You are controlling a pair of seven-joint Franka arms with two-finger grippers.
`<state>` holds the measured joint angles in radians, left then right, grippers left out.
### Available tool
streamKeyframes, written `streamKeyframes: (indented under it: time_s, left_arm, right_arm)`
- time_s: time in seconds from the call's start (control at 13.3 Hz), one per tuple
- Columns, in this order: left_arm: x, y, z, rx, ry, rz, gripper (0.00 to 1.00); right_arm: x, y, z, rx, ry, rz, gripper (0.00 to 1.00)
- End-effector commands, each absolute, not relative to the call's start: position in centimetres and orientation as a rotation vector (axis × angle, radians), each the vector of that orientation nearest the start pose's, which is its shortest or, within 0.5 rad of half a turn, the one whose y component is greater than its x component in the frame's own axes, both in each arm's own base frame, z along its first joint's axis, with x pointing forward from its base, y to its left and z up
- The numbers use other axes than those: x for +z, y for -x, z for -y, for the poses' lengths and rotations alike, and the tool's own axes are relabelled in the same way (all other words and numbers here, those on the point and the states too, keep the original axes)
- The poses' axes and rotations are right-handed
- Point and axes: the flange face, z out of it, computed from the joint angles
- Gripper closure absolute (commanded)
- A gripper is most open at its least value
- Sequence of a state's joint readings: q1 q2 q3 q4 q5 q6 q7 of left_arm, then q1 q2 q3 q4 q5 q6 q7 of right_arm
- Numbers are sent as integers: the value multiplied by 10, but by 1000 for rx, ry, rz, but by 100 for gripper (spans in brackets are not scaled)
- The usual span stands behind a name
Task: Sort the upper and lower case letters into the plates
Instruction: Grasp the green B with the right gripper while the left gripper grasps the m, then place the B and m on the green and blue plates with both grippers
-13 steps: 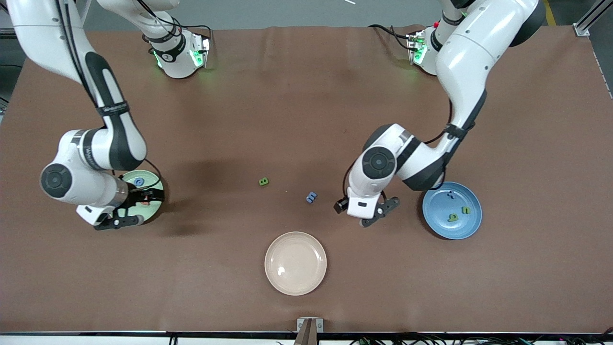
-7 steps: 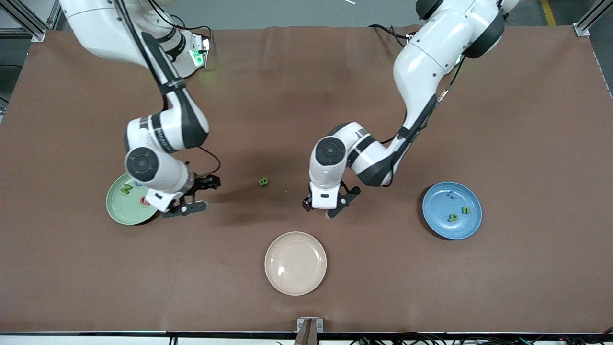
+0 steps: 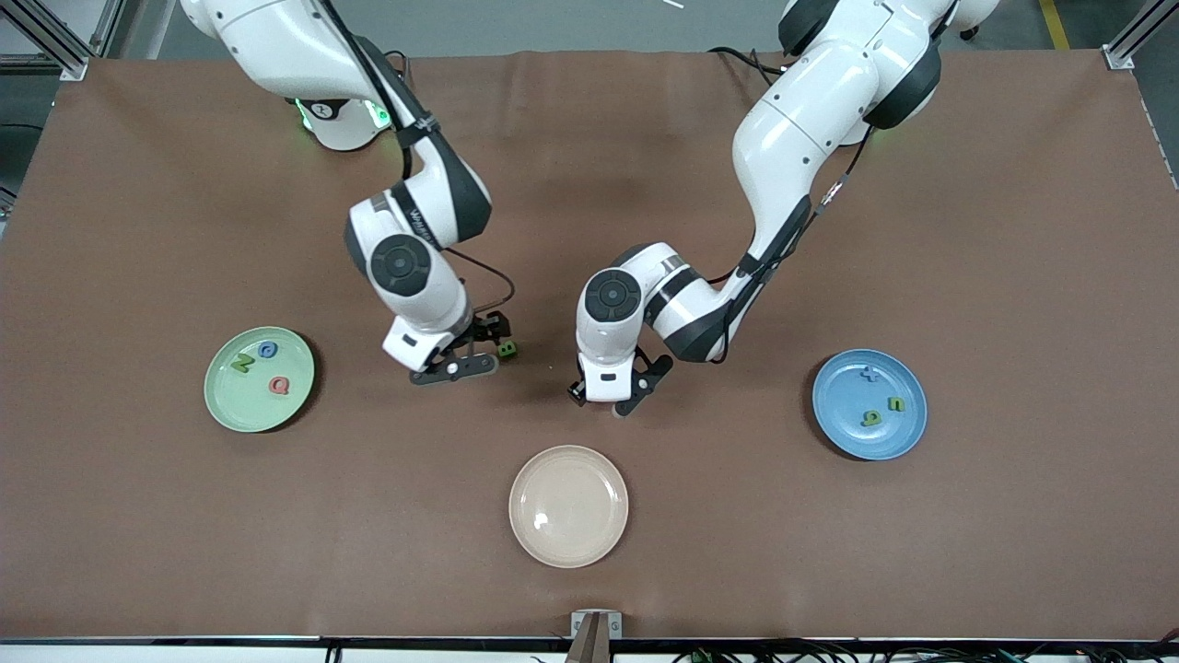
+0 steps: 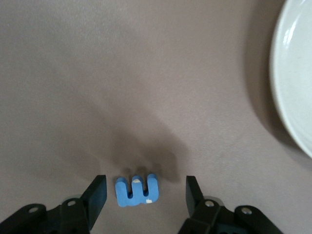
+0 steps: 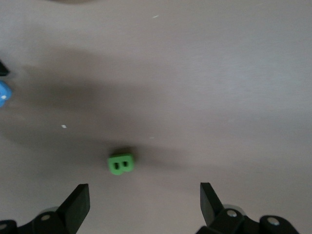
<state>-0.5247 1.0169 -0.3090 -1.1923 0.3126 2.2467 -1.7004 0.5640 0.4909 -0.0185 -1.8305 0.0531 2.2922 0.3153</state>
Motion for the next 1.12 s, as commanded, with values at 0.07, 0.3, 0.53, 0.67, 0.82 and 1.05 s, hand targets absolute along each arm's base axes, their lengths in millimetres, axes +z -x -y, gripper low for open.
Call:
streamKeyframes:
  time_s: [0.07, 0.3, 0.53, 0.67, 0.82, 1.05]
  left_arm:
    - [178, -570, 518, -20, 2921, 1350, 33]
    - [175, -569, 516, -24, 2905, 1340, 36]
    - [166, -564, 518, -28, 2897, 1319, 49]
    - [165, -562, 520, -24, 2898, 1316, 54]
    - [167, -562, 519, -6, 2883, 1324, 75]
    - [218, -585, 491, -87, 2832, 1320, 100]
  right_arm:
    - [223, -533, -360, 40, 3110, 333, 4]
    - [201, -531, -362, 36, 3113, 313, 23]
    - [194, -531, -363, 33, 3114, 317, 28]
    - [183, -528, -364, 35, 3115, 319, 29]
    - [179, -524, -369, 43, 3116, 334, 30]
    - [174, -519, -369, 60, 3129, 274, 44]
